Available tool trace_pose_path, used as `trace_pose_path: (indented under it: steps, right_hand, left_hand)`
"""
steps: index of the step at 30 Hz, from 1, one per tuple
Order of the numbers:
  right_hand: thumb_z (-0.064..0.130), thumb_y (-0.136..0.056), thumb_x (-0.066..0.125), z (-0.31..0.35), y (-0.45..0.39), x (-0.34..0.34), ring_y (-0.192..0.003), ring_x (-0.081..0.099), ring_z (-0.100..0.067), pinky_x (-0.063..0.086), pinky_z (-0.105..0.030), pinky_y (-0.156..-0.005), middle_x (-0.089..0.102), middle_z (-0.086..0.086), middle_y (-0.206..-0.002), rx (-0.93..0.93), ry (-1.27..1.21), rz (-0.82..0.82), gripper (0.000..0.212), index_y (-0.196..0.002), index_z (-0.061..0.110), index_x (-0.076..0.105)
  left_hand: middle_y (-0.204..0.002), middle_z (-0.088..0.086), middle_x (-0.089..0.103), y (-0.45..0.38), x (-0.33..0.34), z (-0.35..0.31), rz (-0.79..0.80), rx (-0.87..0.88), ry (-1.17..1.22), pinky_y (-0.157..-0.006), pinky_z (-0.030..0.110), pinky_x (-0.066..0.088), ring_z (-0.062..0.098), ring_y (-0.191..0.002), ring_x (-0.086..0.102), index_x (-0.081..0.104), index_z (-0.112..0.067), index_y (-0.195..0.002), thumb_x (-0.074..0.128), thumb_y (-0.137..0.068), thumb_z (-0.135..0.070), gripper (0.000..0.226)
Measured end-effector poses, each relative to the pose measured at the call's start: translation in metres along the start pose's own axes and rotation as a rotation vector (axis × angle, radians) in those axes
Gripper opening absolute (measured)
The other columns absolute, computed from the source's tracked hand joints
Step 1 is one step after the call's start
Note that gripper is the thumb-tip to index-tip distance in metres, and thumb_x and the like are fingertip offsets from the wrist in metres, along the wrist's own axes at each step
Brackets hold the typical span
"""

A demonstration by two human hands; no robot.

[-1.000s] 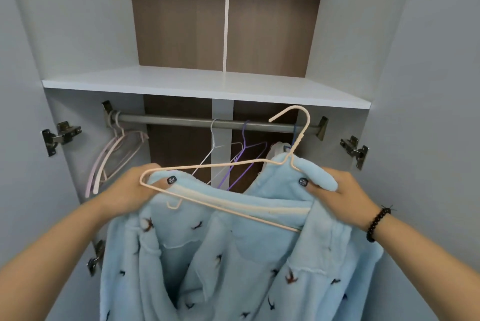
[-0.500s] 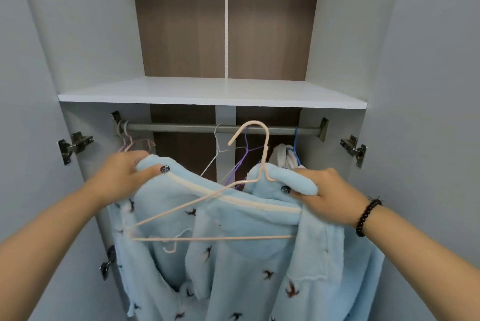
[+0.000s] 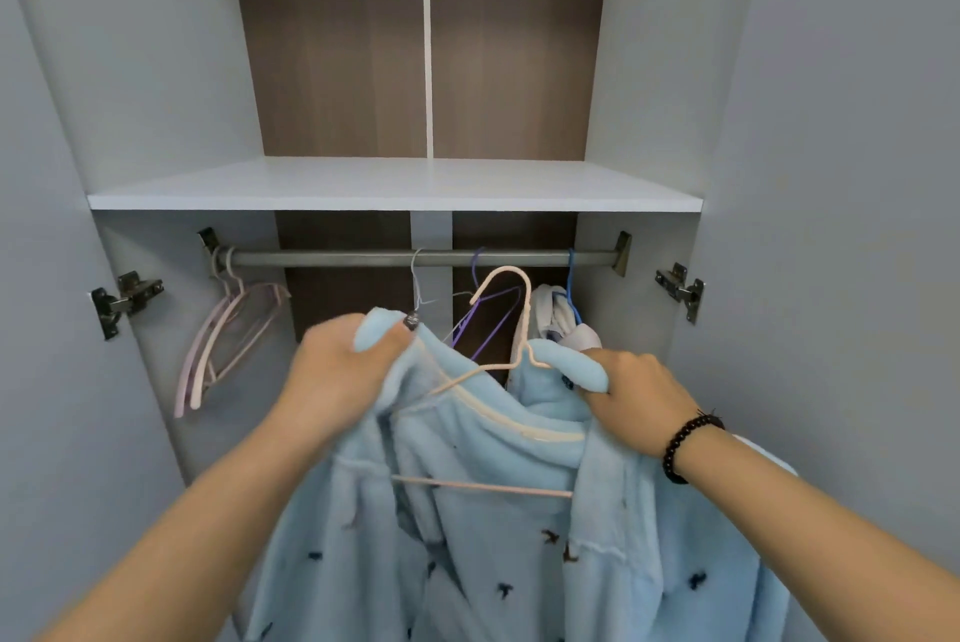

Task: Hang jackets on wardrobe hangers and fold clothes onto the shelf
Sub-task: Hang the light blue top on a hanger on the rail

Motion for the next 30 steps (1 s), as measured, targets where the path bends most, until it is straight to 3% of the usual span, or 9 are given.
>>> trace_pose_path:
  steps: [2,5,10,13,17,20,23,26,30]
  right_hand:
    - [0.029,-0.089,0.05,-0.01,0.002,0.001,-0.079,0.059,-0.027,0.052,-0.037,-0.069,0.065,0.0,-0.083,0.077,-0.062,-0.019,0.011,-0.081,0.032,0.058]
    - [0.025,-0.088,0.05,-0.028,0.007,-0.01,-0.078,0.059,-0.027,0.051,-0.037,-0.068,0.065,-0.001,-0.081,0.179,-0.087,-0.072,0.015,-0.076,0.028,0.058]
    - [0.016,-0.085,0.052,-0.027,0.02,-0.021,-0.078,0.059,-0.025,0.044,-0.031,-0.065,0.067,-0.005,-0.081,0.229,-0.175,-0.088,0.013,-0.079,0.012,0.063]
    - [0.021,-0.084,0.054,-0.001,0.027,-0.001,-0.079,0.059,-0.023,0.047,-0.031,-0.067,0.067,-0.001,-0.08,0.179,-0.179,-0.022,0.013,-0.072,0.02,0.059]
    - [0.022,-0.084,0.054,0.001,0.033,0.023,-0.083,0.06,-0.023,0.048,-0.03,-0.07,0.067,-0.001,-0.082,0.239,-0.213,0.052,0.016,-0.068,0.02,0.057]
    - [0.023,-0.085,0.059,-0.006,0.038,0.024,-0.081,0.061,-0.021,0.047,-0.03,-0.071,0.069,-0.007,-0.086,0.284,-0.299,0.048,0.018,-0.086,0.006,0.066]
    - [0.018,-0.082,0.064,-0.003,0.039,0.011,-0.064,0.05,-0.009,0.042,-0.026,-0.062,0.062,0.004,-0.067,0.262,-0.468,-0.053,0.011,-0.072,0.013,0.064]
    - [0.013,-0.079,0.065,-0.015,0.038,0.003,-0.059,0.045,-0.008,0.038,-0.025,-0.058,0.054,0.011,-0.057,0.321,-0.579,-0.186,0.024,-0.059,0.019,0.055]
    - [0.013,-0.08,0.065,-0.05,0.046,0.031,-0.068,0.055,-0.018,0.046,-0.033,-0.067,0.067,0.0,-0.07,0.498,-0.594,-0.16,0.008,-0.072,0.012,0.067]
  left_hand:
    - [-0.063,-0.006,0.058,0.016,0.025,0.002,0.066,-0.034,0.094,-0.061,0.03,0.041,0.013,-0.06,0.049,0.062,-0.009,-0.065,0.067,-0.078,-0.047,0.041]
    - [-0.06,-0.009,0.053,0.039,0.054,0.011,0.156,-0.015,-0.028,-0.056,0.025,0.037,0.01,-0.058,0.046,0.055,-0.017,-0.062,0.062,-0.089,-0.03,0.031]
    - [-0.056,-0.014,0.057,0.078,0.085,0.018,0.165,-0.017,0.027,-0.057,0.019,0.04,0.007,-0.057,0.049,0.048,-0.018,-0.065,0.056,-0.094,-0.037,0.035]
    - [-0.071,-0.005,0.065,0.096,0.114,-0.003,0.173,0.064,0.211,-0.063,0.025,0.047,0.011,-0.065,0.056,0.054,-0.013,-0.073,0.057,-0.094,-0.031,0.028]
    - [-0.082,-0.016,0.069,0.103,0.145,0.012,0.303,0.041,0.259,-0.069,0.012,0.044,-0.002,-0.075,0.061,0.062,-0.019,-0.081,0.058,-0.094,-0.018,0.014]
    - [-0.081,0.0,0.071,0.099,0.131,0.02,0.302,0.038,0.327,-0.069,0.025,0.051,0.011,-0.076,0.064,0.065,-0.01,-0.085,0.058,-0.089,-0.042,0.033]
    - [-0.083,-0.011,0.073,0.092,0.106,0.015,0.173,0.035,0.468,-0.067,0.012,0.049,-0.002,-0.077,0.065,0.069,-0.019,-0.09,0.059,-0.091,-0.041,0.025]
    - [-0.091,-0.018,0.072,0.088,0.13,0.032,0.309,0.026,0.355,-0.078,0.014,0.047,-0.006,-0.089,0.064,0.067,-0.028,-0.094,0.055,-0.095,-0.038,0.016]
    - [-0.102,-0.031,0.062,0.089,0.163,0.077,0.393,-0.01,0.19,-0.086,0.005,0.037,-0.022,-0.098,0.053,0.059,-0.042,-0.098,0.054,-0.097,-0.025,0.019]
Point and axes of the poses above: each hand's wrist, its own y-axis away from the middle knuckle, its own x-axis out of the palm, z = x × y, the point moved 9 cm from there along -y, towards the middle knuckle
